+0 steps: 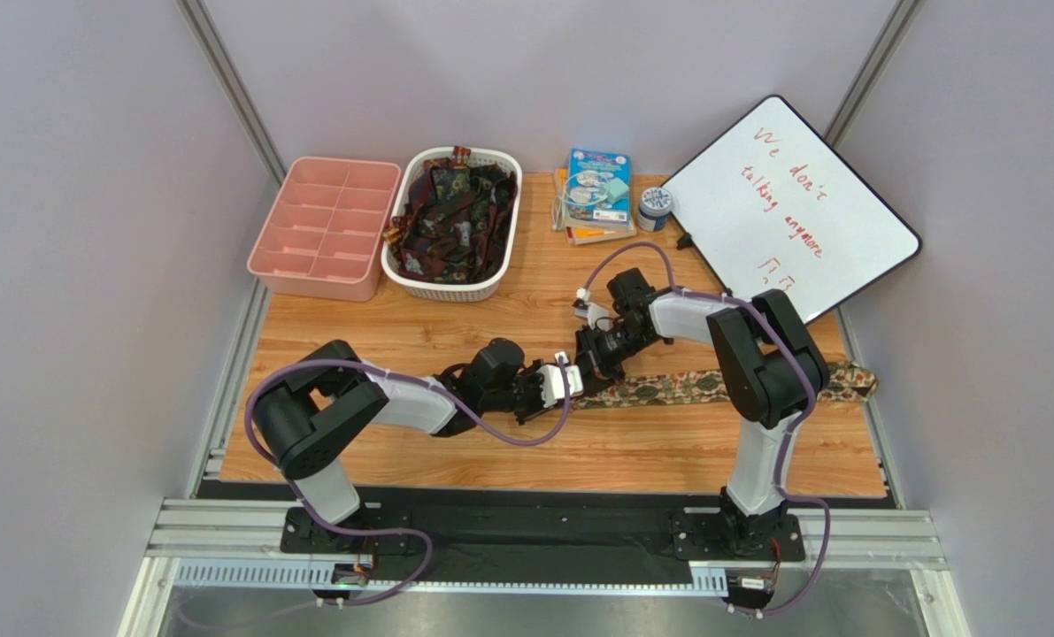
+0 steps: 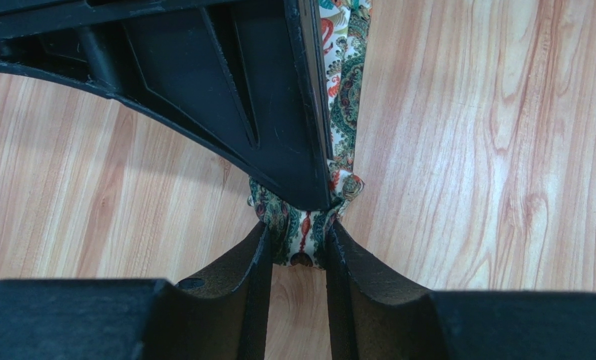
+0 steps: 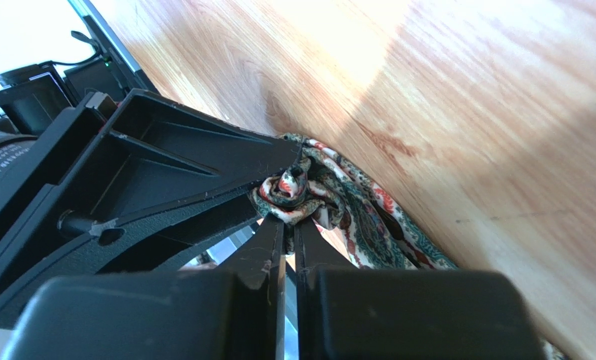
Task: Roll the ties
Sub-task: Close the tie at the center of the board.
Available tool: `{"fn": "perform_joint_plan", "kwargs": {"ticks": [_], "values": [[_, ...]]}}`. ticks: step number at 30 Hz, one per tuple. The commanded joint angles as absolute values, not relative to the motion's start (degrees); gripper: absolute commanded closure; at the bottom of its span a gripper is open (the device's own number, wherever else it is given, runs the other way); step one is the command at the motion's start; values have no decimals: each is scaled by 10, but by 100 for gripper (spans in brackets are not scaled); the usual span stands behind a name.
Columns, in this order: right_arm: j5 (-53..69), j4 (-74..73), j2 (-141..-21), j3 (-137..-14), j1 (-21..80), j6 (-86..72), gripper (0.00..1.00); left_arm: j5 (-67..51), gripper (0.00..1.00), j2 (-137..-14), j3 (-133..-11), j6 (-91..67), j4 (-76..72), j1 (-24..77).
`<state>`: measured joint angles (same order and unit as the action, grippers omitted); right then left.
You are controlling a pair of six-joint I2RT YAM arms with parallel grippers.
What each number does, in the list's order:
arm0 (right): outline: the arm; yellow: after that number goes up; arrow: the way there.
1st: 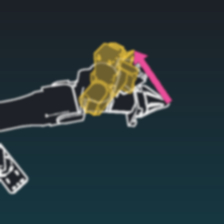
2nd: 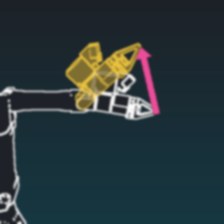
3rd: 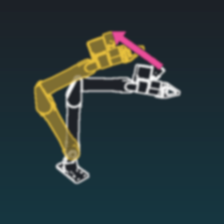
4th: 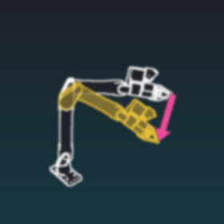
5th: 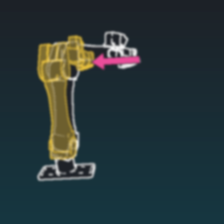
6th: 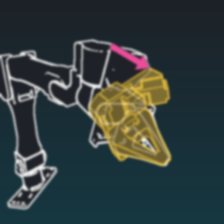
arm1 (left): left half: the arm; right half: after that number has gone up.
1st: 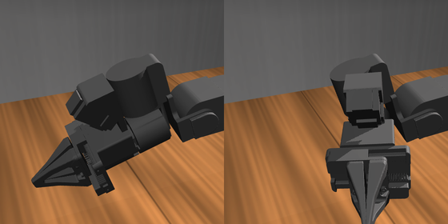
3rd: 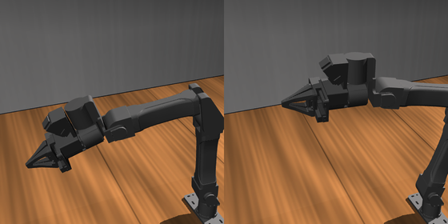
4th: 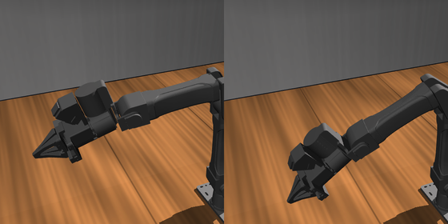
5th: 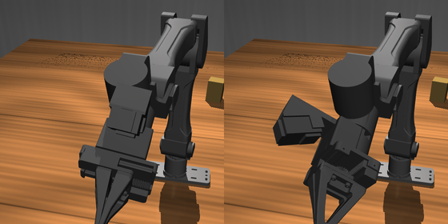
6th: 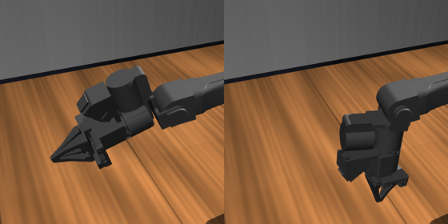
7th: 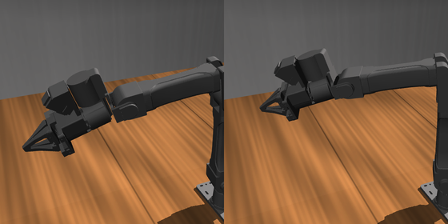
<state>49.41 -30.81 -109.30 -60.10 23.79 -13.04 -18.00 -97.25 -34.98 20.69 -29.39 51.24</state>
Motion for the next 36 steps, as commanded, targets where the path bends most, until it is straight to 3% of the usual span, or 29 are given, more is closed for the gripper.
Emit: {"fn": "perform_joint_plan", "kwargs": {"ticks": [1,6,10,20,23,26,27,30,34,36], "values": [[420,-299,-1119,-624,227,-77,98,-190,68,-946,-322,197,-262,507],[431,-297,-1123,-637,223,-51,100,-258,44,-936,-309,170,-291,471],[436,-299,-1143,-633,223,-40,100,-284,33,-940,-312,149,-323,451],[471,-307,-1202,-638,221,-43,100,-306,30,-1019,-335,131,-413,454],[488,-305,-1212,-639,218,-44,100,-303,32,-1045,-345,145,-421,461],[508,-293,-1205,-637,217,-47,99,-285,52,-1048,-353,164,-387,469],[509,-292,-1200,-637,216,-50,99,-281,63,-1042,-363,177,-367,472],[516,-297,-1166,-640,209,-64,92,-266,75,-1014,-381,195,-269,475],[503,-351,-1117,-666,200,-76,77,-247,76,-987,-400,216,-172,475],[487,-373,-1087,-669,194,-77,75,-239,75,-982,-403,216,-148,475]]}}
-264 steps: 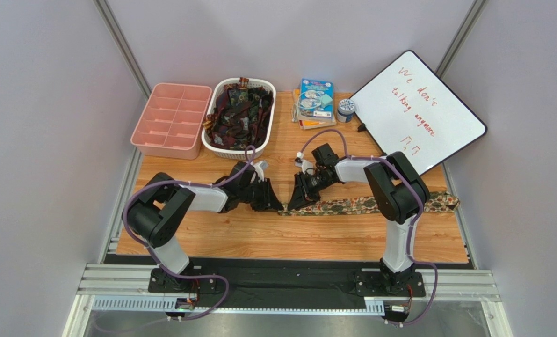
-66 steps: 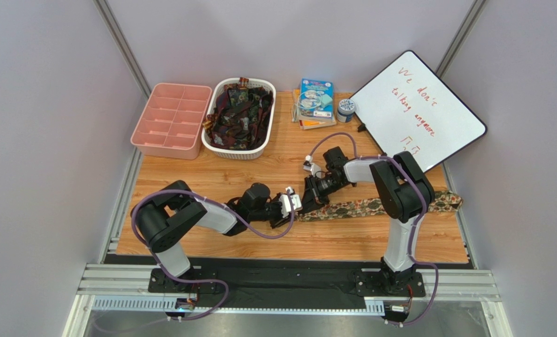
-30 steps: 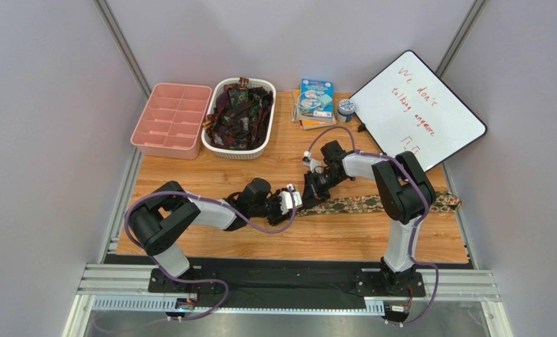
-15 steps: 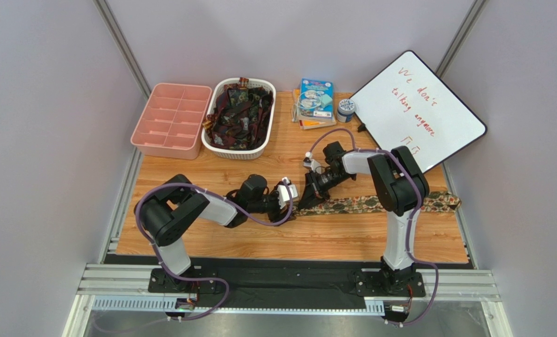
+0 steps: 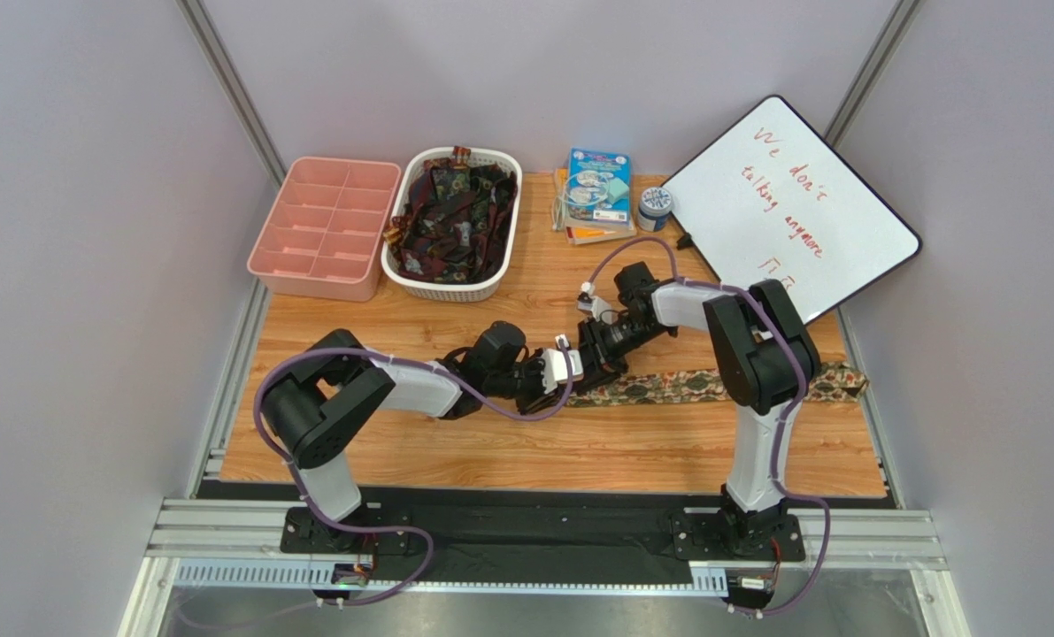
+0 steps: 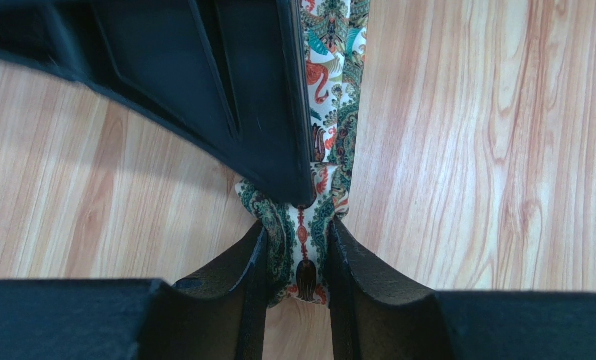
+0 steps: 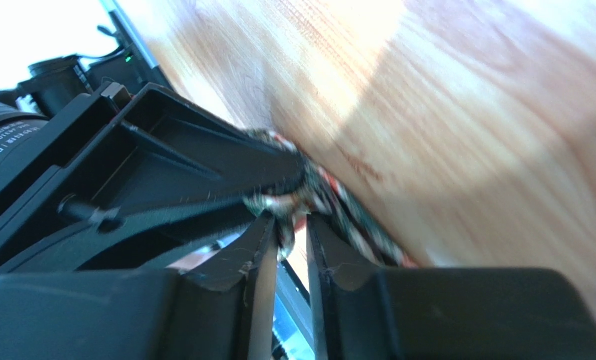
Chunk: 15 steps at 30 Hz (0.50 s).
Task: Roll the ties
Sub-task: Close the tie at the center of the board.
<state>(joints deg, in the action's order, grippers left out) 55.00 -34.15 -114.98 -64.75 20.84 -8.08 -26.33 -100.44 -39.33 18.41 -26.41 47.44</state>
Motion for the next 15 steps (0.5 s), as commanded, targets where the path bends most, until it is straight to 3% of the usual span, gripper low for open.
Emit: {"fn": "perform_joint_plan", "kwargs": {"ticks": [1,6,11,15], "values": [[483,-377,-1080,-668,194,-77,75,-236,74,-980,-404,214,-143,475],[476,-401,-1075,-667,199,-79,75,-229,72,-990,-416,200,-128,476],[468,-382,-1100,-678,222,-91,67,-226,71,-1000,-424,200,-124,475],[468,-367,-1125,-696,229,-98,67,-224,71,-1001,-425,205,-119,475]]}}
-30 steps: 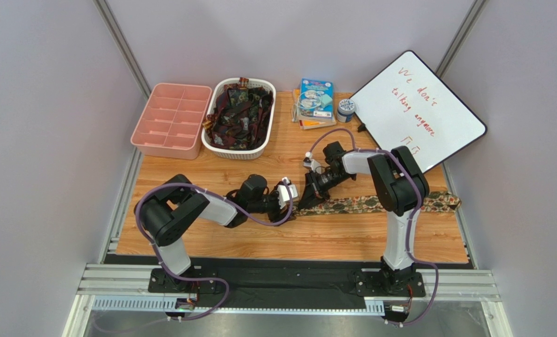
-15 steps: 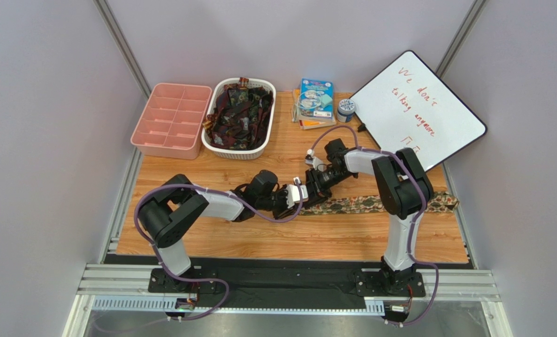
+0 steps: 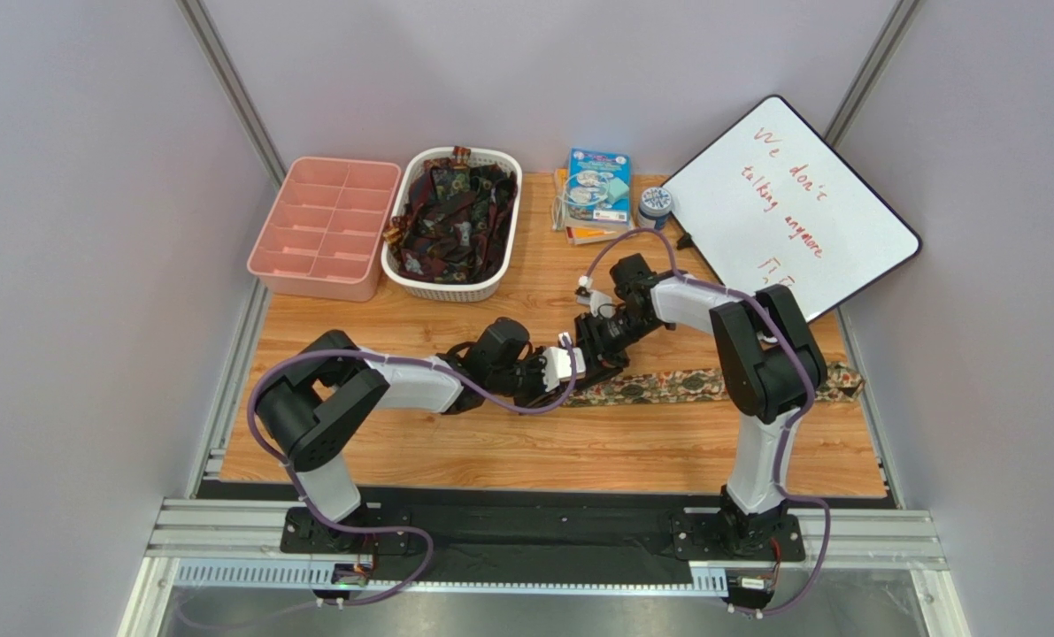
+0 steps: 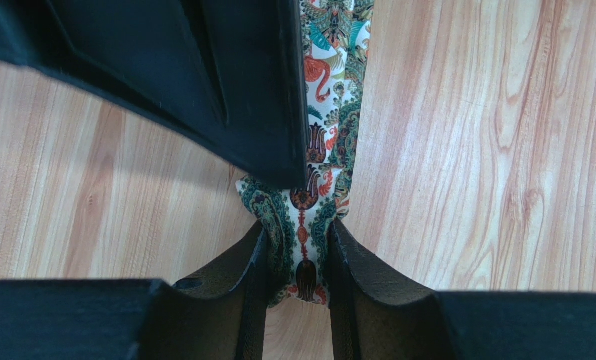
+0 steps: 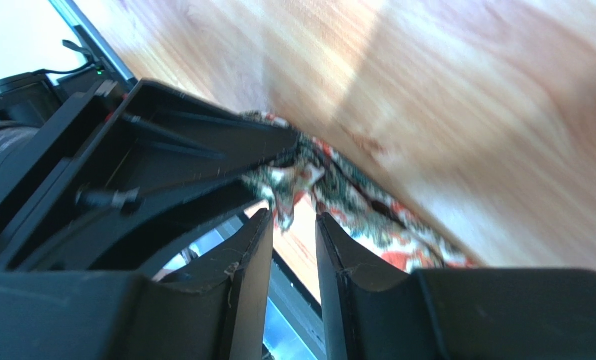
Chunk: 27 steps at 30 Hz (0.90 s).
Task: Roll the ties
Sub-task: Close the tie at the center of the board.
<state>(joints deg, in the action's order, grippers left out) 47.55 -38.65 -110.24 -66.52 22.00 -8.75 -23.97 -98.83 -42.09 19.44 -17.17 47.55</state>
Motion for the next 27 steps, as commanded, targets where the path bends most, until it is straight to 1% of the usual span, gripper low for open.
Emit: {"fn": "perform_joint_plan", "kwargs": {"ticks": [1,3,4,5,6,7,8,11,13,21,27], "values": [[466,-366,-1135,-699,229,-96,69,-222,71,-1001,-425,205,-117,475],[460,-366,-1143,-700,231,-91,73,-222,69,-1000,-425,205,-115,475],[454,-368,-1150,-700,232,-84,81,-221,68,-1000,-425,204,-113,475],[452,-370,-1156,-699,231,-80,85,-220,66,-1000,-425,201,-113,475],[448,-372,-1158,-699,232,-74,93,-217,65,-998,-425,197,-113,475],[435,-374,-1162,-698,232,-66,96,-219,62,-997,-424,195,-112,472],[429,-375,-1167,-698,232,-61,99,-219,55,-992,-424,191,-112,469],[404,-377,-1172,-695,230,-48,100,-230,42,-974,-411,180,-117,455],[391,-380,-1175,-695,232,-42,100,-242,36,-962,-396,179,-131,448],[376,-375,-1185,-689,232,-34,100,-263,36,-949,-375,169,-181,446],[376,-376,-1194,-691,234,-33,100,-284,45,-954,-378,177,-213,446]]}}
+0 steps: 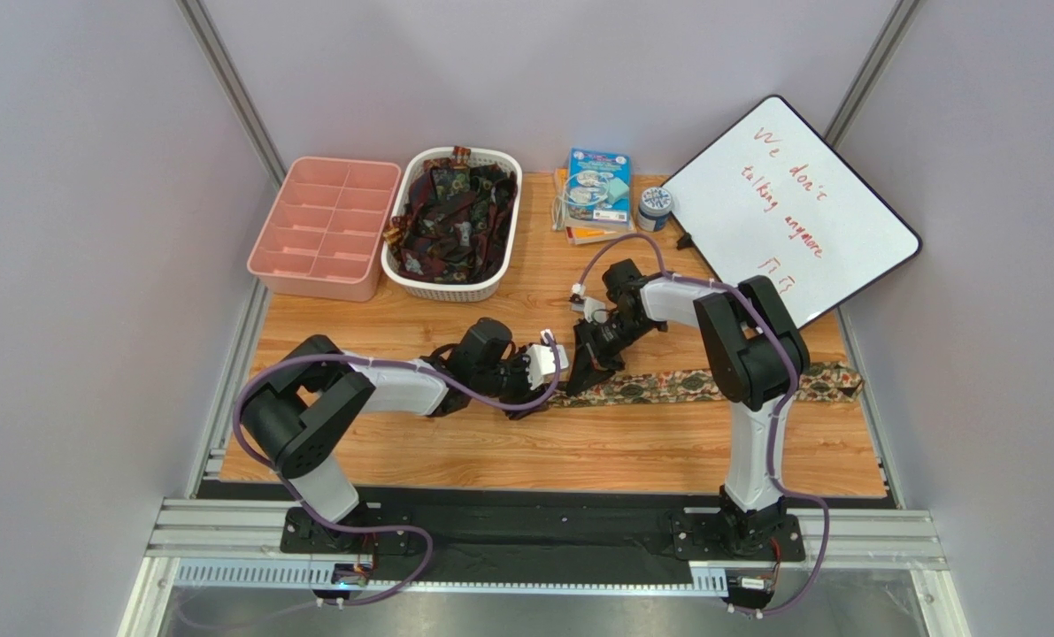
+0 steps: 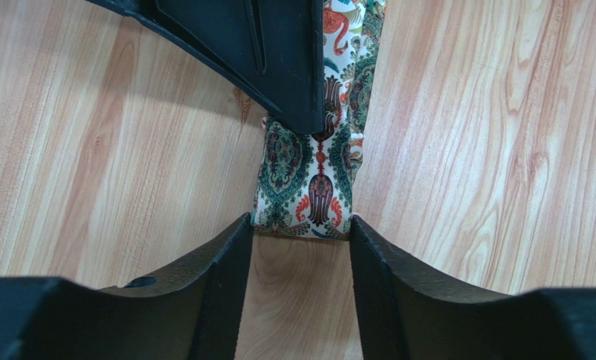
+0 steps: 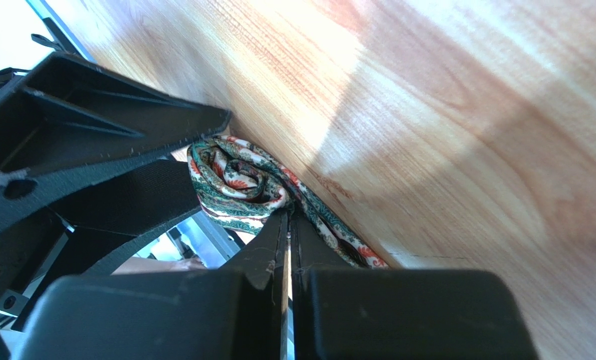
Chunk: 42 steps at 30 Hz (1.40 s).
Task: Roll the ties
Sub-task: Close the tie at the center of the board.
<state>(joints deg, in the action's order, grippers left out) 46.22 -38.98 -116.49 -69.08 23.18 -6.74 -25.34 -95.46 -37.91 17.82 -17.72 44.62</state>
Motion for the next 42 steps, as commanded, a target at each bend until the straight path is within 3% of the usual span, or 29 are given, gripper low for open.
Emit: {"fn": "perform_joint_plan", "kwargs": {"ticks": [1,10,26,33,37,42], "values": [[378,-375,-1194,-692,236,-33,100,-284,49,-952,-380,176,-214,445],[400,-354,-1193,-687,249,-54,100,-328,58,-937,-410,150,-222,450],[484,-314,-1179,-664,251,-69,100,-283,51,-1044,-427,138,-260,477],[479,-339,-1163,-668,243,-51,99,-241,62,-1059,-418,150,-205,480],[471,-394,-1141,-691,222,-28,89,-234,69,-1055,-417,164,-161,480],[461,-458,-1091,-703,195,-14,64,-231,71,-1058,-428,163,-126,480]]}}
